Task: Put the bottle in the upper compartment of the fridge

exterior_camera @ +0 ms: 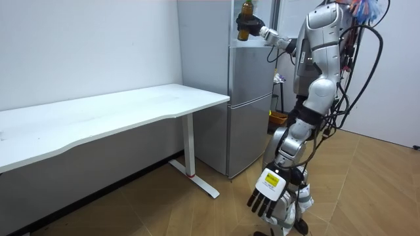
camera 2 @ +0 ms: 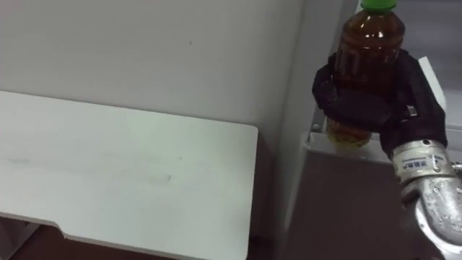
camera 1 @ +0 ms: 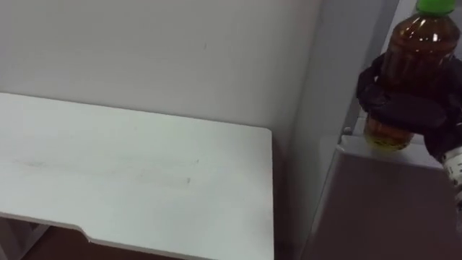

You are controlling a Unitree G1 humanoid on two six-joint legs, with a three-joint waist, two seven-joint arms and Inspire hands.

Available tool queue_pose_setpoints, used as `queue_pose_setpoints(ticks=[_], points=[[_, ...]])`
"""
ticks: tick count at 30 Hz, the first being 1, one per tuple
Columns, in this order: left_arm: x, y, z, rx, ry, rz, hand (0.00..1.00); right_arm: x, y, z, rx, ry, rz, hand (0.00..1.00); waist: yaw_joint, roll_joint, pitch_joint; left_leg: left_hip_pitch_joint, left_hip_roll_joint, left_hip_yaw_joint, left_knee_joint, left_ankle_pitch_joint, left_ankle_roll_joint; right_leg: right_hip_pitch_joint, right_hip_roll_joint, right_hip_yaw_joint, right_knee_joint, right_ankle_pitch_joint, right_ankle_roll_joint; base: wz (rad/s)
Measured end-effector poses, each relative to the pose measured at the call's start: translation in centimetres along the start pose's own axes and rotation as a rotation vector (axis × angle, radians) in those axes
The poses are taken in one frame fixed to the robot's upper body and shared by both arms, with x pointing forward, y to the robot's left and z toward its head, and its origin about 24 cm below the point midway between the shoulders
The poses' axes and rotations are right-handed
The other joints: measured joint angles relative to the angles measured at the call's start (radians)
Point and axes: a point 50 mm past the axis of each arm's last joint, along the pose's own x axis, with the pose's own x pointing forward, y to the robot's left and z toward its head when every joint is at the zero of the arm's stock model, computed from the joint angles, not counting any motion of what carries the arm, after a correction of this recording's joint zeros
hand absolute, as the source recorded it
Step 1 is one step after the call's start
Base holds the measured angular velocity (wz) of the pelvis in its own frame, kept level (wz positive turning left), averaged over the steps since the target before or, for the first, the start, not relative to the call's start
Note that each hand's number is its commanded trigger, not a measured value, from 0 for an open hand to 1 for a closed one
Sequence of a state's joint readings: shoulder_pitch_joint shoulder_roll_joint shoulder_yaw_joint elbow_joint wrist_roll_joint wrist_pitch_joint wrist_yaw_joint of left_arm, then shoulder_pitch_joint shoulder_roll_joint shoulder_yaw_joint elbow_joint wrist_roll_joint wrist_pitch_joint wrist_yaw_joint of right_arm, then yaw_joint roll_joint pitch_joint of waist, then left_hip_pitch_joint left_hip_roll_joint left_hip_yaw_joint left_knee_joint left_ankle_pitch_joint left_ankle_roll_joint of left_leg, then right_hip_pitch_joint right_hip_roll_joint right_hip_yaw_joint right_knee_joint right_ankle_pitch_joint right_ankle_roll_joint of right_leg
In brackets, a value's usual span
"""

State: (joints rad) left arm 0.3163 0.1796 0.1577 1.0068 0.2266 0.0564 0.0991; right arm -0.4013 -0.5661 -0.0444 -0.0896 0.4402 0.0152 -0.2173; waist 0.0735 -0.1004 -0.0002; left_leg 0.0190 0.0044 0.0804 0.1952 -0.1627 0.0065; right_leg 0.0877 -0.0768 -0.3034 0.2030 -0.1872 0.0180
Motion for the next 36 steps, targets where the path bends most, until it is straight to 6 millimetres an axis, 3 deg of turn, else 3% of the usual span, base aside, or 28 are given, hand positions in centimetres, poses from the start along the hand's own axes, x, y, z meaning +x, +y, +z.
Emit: queue_pose_setpoints(ticks=[10,15,22,26,30,36], points=[[-0.3,0.7,-2.3,-0.055,0.082,0.031,0.00,0.3,-3.3,0.8,0.281,0.011,-0.144,1.00,-0.035,-0.004,-0.0028,0.023,0.009,0.016,0.009,-0.007,-0.003,0.018,0.007,0.004,-0.018,0.004,-0.004,-0.04],[-0.4,0.8,-2.7,-0.052,0.091,0.026,0.00,0.7,-5.0,-0.3,0.371,0.077,-0.204,1.00,-0.047,-0.006,-0.0042,0.028,0.013,0.027,0.008,-0.010,-0.005,0.015,0.013,0.026,-0.017,0.004,-0.005,-0.09],[-0.4,1.0,-2.8,-0.050,0.092,0.031,0.00,0.7,-6.0,-2.2,0.390,0.183,-0.280,1.00,-0.064,-0.006,-0.0054,0.037,0.021,0.030,0.008,-0.015,-0.013,0.018,0.021,0.029,-0.016,0.004,-0.009,-0.03],[-0.4,1.1,-2.9,-0.049,0.096,0.031,0.00,0.6,-6.2,-2.3,0.382,0.192,-0.303,1.00,-0.064,-0.007,-0.0055,0.036,0.021,0.027,0.008,-0.016,-0.014,0.020,0.022,0.031,-0.014,0.004,-0.009,0.00],[-0.6,1.4,-3.6,-0.044,0.109,0.020,0.00,0.6,-7.3,-2.5,0.347,0.212,-0.353,1.00,-0.053,-0.018,-0.0089,0.039,0.021,0.029,0.008,-0.016,-0.014,0.019,0.022,0.029,-0.014,0.003,-0.011,0.00],[-0.6,1.8,-4.0,-0.038,0.119,0.010,0.00,0.4,-8.3,-3.0,0.313,0.244,-0.434,1.00,-0.033,-0.033,-0.0066,0.035,0.021,0.030,0.010,-0.017,-0.015,0.018,0.022,0.030,-0.015,0.002,-0.012,0.00]])
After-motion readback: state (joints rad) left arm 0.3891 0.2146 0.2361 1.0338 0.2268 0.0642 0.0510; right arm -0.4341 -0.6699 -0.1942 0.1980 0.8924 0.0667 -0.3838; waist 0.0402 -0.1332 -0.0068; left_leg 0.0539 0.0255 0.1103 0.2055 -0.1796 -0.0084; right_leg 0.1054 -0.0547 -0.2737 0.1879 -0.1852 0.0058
